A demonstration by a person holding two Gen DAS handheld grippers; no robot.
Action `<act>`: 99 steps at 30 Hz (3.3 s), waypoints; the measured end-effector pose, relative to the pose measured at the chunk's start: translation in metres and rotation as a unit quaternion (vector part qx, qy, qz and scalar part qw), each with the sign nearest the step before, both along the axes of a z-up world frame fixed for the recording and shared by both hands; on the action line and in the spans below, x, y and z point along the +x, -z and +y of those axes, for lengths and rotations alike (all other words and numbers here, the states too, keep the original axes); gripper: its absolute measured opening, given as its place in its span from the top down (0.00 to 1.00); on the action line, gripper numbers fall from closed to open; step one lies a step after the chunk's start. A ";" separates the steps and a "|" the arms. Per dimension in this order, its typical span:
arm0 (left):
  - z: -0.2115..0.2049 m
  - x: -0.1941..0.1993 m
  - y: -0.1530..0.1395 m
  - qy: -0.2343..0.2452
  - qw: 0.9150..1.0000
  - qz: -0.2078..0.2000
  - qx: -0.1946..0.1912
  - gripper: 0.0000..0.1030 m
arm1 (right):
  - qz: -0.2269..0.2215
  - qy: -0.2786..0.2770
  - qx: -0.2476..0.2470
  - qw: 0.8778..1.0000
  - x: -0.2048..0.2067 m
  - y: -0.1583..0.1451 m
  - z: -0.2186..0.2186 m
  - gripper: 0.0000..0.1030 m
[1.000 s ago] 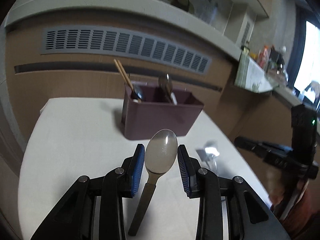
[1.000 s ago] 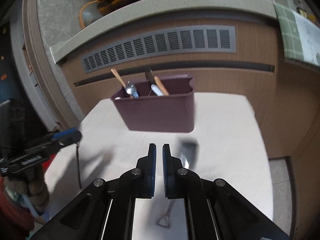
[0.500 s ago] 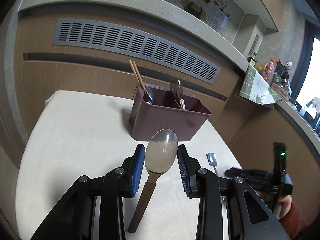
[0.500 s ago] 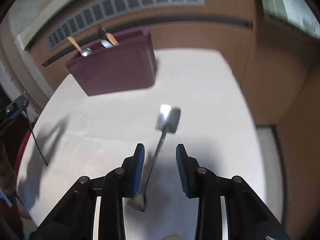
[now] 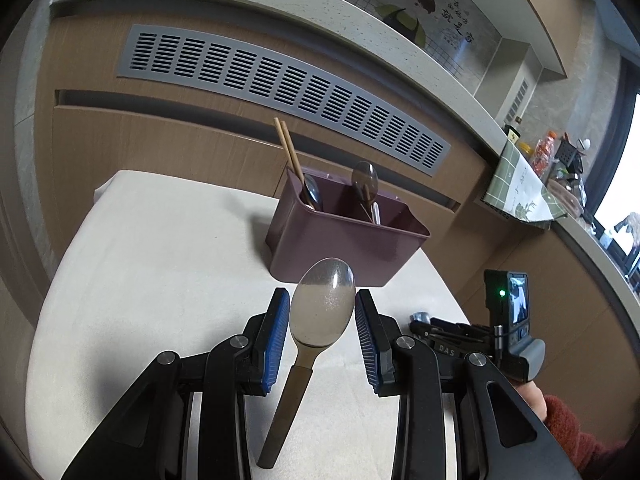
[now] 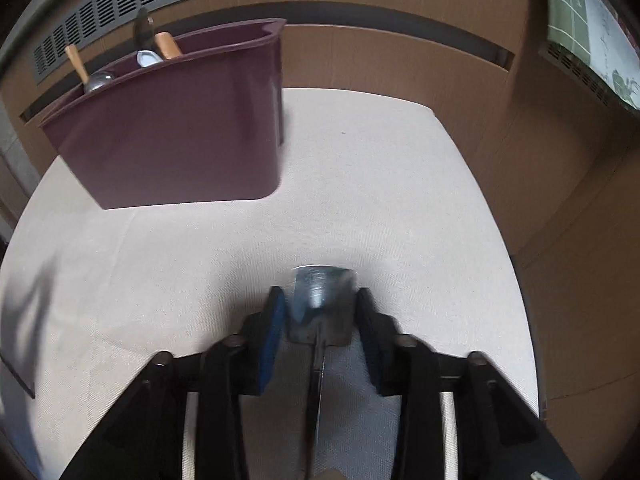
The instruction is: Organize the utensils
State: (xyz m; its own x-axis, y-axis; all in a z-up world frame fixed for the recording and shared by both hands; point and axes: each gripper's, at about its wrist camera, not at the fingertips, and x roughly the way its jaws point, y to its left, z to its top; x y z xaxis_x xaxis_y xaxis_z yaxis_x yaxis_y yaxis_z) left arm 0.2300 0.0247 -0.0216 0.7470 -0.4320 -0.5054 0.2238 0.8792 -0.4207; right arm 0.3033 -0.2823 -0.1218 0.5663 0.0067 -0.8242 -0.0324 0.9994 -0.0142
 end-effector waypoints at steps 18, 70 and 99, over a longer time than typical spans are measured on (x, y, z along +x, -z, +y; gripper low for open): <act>-0.019 0.042 -0.142 -0.002 0.978 -0.186 -0.098 0.67 | -0.366 -0.040 0.100 0.924 -0.037 -0.233 -0.009 0.72; -0.050 -0.124 -0.058 -0.119 0.973 -0.080 0.182 0.45 | -0.225 -0.092 0.045 0.969 -0.194 -0.135 0.052 0.64; -0.057 -0.120 -0.052 -0.106 0.977 -0.064 0.175 0.45 | -0.209 -0.080 0.043 0.974 -0.188 -0.129 0.041 0.64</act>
